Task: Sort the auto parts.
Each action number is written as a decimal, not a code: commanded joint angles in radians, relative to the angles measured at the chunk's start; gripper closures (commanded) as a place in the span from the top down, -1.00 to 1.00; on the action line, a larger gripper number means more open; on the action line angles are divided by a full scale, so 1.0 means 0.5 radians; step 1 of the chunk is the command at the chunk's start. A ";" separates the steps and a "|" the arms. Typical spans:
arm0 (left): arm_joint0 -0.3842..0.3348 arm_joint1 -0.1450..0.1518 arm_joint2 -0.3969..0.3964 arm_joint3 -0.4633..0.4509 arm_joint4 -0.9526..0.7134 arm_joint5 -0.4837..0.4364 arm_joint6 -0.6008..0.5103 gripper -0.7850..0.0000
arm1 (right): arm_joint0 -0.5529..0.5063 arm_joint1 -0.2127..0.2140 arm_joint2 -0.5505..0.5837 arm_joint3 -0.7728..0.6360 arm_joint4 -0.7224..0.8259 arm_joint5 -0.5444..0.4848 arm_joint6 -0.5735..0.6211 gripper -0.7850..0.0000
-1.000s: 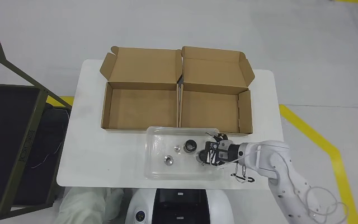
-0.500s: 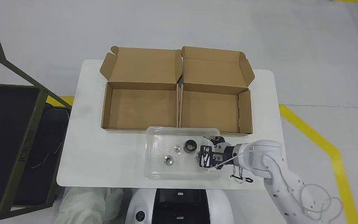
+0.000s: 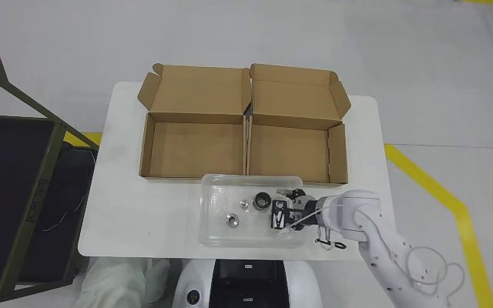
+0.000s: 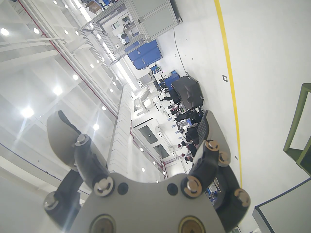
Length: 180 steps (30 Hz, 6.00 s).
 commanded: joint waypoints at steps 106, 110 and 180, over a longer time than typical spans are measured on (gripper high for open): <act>0.000 0.000 0.000 0.000 0.000 0.000 0.000 1.00 | 0.284 0.119 0.327 -0.316 0.815 0.464 -1.142 -1.00; 0.000 0.000 0.000 0.000 0.000 0.000 0.000 1.00 | 0.276 0.120 0.375 -0.350 0.829 0.482 -1.232 -1.00; 0.000 0.000 0.000 0.000 0.000 0.000 0.000 1.00 | 0.740 -0.001 -0.125 0.639 0.897 0.730 -1.042 -1.00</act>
